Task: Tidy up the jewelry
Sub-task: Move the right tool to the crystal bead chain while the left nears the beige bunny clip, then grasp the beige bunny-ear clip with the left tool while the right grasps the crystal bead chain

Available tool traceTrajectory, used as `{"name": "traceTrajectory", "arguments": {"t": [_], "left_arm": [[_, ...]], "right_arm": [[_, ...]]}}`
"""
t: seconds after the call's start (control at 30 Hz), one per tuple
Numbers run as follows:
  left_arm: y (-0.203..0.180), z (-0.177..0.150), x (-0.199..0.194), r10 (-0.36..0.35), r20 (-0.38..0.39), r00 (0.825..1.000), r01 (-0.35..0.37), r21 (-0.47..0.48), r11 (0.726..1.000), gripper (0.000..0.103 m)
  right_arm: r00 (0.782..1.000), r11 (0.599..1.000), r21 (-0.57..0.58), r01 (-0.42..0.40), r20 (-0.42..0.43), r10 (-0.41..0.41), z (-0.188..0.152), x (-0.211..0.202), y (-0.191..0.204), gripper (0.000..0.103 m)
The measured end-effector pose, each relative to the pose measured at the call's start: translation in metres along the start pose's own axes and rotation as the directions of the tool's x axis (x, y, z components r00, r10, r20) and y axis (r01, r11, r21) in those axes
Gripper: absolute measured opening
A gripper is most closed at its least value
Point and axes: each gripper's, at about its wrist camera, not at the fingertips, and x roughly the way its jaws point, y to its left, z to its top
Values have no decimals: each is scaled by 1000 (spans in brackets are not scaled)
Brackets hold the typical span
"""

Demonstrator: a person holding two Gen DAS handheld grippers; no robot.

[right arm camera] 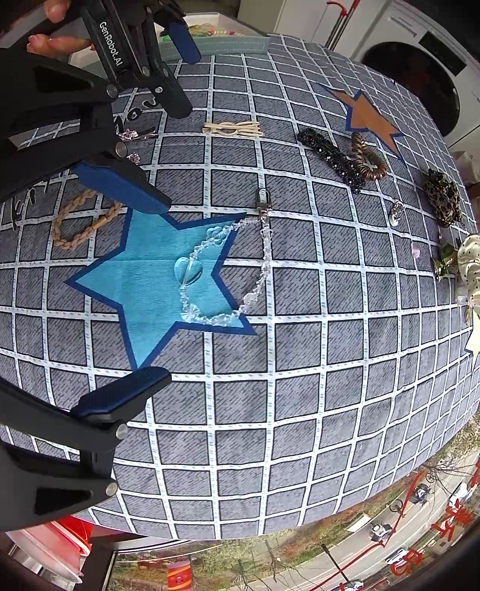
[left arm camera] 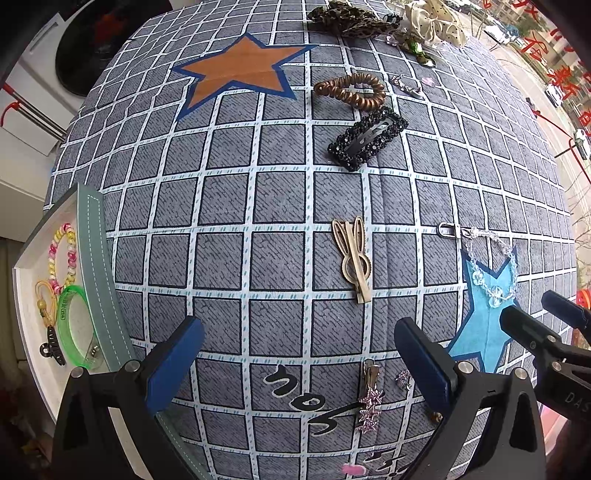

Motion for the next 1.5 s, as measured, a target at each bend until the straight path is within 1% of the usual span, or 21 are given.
{"name": "traceTrajectory", "arguments": {"t": [0.07,0.1,0.2,0.27,0.37,0.43,0.47,0.5,0.53,0.67,0.73,0.83,0.9,0.93,1.03,1.07,1.1,1.13,1.17,1.33,1.5], "left_arm": [[-2,5,2,4,9,1000,-4,4,1000,103],[-3,6,2,7,10,1000,-7,5,1000,99],[-6,12,7,17,10,1000,-17,6,1000,96],[-6,16,11,22,6,1000,-22,9,1000,88],[-11,20,21,18,-6,1000,-18,8,1000,87],[-10,23,21,17,-7,1000,-17,12,1000,86],[-10,20,24,19,-7,1000,-19,14,1000,81],[-9,22,24,15,-11,1000,-15,16,1000,80],[-18,17,29,14,-5,1000,-14,12,1000,80],[-24,22,31,12,7,1000,-12,20,1000,80],[-27,26,31,7,14,1000,-8,24,1000,75],[-30,27,29,2,20,1000,-3,50,999,61],[-34,27,28,-5,18,1000,3,71,997,50],[-36,27,26,-8,19,1000,6,82,997,46],[-45,25,26,-14,19,1000,12,109,994,23],[-46,25,25,-18,20,1000,15,113,994,23],[-48,27,25,-27,22,999,24,111,994,19],[-49,24,22,-41,23,999,38,109,993,12],[-49,24,20,-52,23,998,49,107,993,11],[-54,24,7,-77,44,996,71,112,991,11],[-55,21,-4,-100,60,993,93,119,989,11]], "right_arm": [[1000,999,-44,3,17,-2,12,4,6,87],[1000,998,-66,7,26,-5,18,6,10,87],[999,991,-133,15,43,-9,32,16,21,87],[999,984,-175,21,50,-13,37,21,28,87],[998,974,-223,32,54,-20,42,30,38,87],[998,968,-248,42,55,-30,44,35,42,87],[998,966,-257,44,52,-31,46,37,45,87],[998,964,-262,42,49,-31,47,39,46,87],[998,963,-265,43,47,-31,47,40,45,86],[997,955,-291,63,61,-47,51,48,50,81],[997,948,-312,61,63,-43,51,48,49,79],[997,944,-324,57,70,-37,47,46,44,64],[997,945,-323,56,69,-36,48,44,42,46],[997,944,-325,55,67,-35,48,41,41,42],[997,940,-337,55,62,-36,49,37,43,30],[998,939,-339,54,60,-36,49,36,45,22],[998,940,-337,54,57,-37,48,37,48,12],[998,942,-331,54,55,-37,47,38,50,11],[998,946,-320,50,56,-34,46,38,49,8],[998,979,-203,-9,57,21,35,23,29,8],[996,993,-92,-70,53,75,27,12,7,8]]}}
